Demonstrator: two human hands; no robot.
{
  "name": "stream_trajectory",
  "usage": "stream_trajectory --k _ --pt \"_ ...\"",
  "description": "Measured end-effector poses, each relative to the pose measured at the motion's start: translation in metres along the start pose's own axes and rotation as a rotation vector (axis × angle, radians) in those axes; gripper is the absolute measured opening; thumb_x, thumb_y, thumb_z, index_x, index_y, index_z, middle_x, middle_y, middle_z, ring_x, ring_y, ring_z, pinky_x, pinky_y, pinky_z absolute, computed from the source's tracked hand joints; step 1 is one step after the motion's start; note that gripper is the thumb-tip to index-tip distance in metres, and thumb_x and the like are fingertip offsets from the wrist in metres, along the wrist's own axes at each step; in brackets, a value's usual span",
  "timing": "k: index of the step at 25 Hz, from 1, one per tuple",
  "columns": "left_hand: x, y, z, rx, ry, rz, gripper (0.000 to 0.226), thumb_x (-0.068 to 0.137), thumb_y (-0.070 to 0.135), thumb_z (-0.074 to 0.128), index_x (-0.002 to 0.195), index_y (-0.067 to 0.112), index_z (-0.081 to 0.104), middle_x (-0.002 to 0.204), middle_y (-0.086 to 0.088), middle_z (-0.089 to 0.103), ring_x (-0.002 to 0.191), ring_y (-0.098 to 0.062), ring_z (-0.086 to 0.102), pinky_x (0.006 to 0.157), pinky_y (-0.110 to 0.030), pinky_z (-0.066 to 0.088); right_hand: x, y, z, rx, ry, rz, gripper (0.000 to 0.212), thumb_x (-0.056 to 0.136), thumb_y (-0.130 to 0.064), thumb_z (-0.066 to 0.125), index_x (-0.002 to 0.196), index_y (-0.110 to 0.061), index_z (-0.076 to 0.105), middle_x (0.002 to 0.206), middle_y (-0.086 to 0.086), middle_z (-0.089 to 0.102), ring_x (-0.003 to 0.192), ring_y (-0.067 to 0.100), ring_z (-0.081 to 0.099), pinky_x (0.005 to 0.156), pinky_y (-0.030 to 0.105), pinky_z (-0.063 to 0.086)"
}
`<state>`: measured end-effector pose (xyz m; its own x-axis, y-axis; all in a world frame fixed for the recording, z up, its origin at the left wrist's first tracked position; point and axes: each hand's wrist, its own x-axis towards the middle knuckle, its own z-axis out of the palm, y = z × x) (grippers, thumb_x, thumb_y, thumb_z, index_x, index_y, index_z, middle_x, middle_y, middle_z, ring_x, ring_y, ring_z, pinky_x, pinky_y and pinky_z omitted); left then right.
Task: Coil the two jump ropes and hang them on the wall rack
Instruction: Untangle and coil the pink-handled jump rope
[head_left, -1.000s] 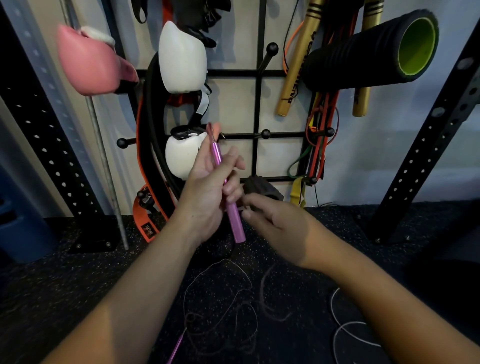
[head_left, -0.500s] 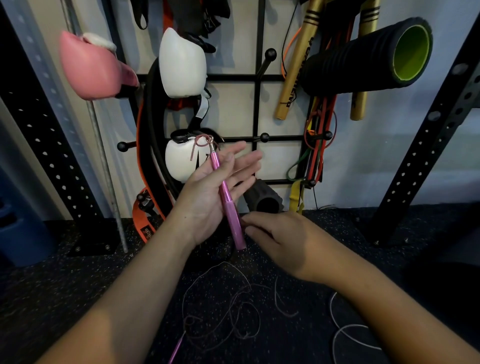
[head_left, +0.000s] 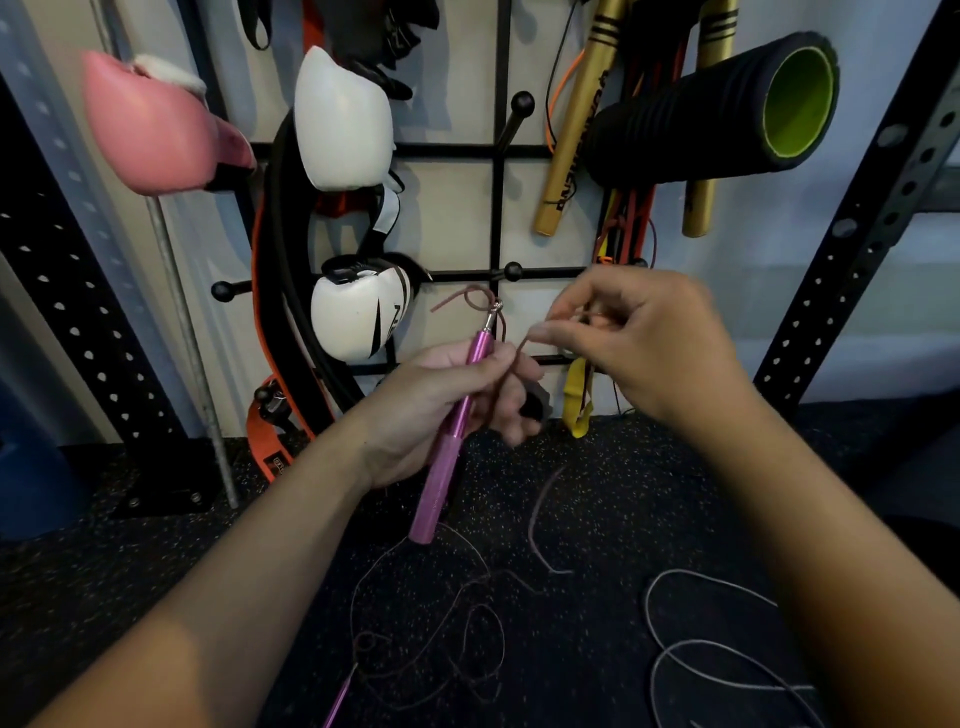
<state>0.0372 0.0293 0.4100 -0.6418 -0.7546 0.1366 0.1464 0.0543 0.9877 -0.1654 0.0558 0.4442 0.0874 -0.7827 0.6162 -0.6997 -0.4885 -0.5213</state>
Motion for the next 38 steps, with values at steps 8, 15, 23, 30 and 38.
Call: stream_trajectory --k 8,15,23,30,38 --pt "0.014 0.018 0.007 -0.331 -0.052 0.126 0.028 0.097 0.02 0.054 0.11 0.008 0.076 0.071 0.002 0.067 0.049 -0.003 0.059 0.036 -0.014 0.043 0.0 0.007 0.021 0.45 -0.101 0.191 0.021 0.106 -0.026 0.054 0.108 -0.019 0.074 0.06 -0.003 0.055 0.044 0.004 0.042 0.044 0.02 0.034" --pt "0.018 0.027 0.001 -0.394 0.14 0.244 0.029 0.106 0.018 0.044 0.129 0.016 0.062 0.073 0.004 0.071 0.033 0.0 0.048 0.031 -0.012 0.035 -0.006 0.002 0.025 0.492 -0.097 0.326 0.018 0.107 -0.031 0.052 0.099 -0.023 0.067 0.051 -0.005 0.045 0.045 0.012 0.033 0.043 0.025 0.027" --pt "-0.005 0.039 0.015 -0.417 0.115 0.18 0.023 0.096 0.019 0.053 0.097 0.005 0.072 0.062 0.004 0.058 0.046 -0.004 0.045 0.038 -0.017 0.035 -0.033 0.002 0.035 0.328 -0.053 0.31 0.026 0.104 -0.036 0.056 0.096 -0.027 0.08 0.053 -0.013 0.057 0.048 -0.001 0.045 0.052 0.016 0.038" --pt "-0.004 0.023 0.02 -0.454 0.279 0.257 0.034 0.107 0.017 0.046 0.138 0.018 0.058 0.116 -0.007 0.079 0.069 -0.012 0.077 0.069 -0.028 0.065 -0.044 -0.012 0.052 0.412 -0.369 0.23 0.032 0.108 -0.029 0.05 0.102 -0.055 0.068 0.058 0.011 0.063 0.04 0.014 0.047 0.041 0.025 0.038" --pt "-0.006 -0.003 0.005 0.554 0.245 0.151 0.019 0.108 0.024 0.049 0.117 0.022 0.065 0.091 0.004 0.08 0.082 -0.011 0.078 0.082 -0.023 0.054 -0.03 -0.029 -0.001 0.031 -0.753 0.19 0.016 0.103 -0.036 0.055 0.109 -0.035 0.07 0.058 -0.031 0.061 0.046 0.002 0.053 0.051 0.023 0.05"
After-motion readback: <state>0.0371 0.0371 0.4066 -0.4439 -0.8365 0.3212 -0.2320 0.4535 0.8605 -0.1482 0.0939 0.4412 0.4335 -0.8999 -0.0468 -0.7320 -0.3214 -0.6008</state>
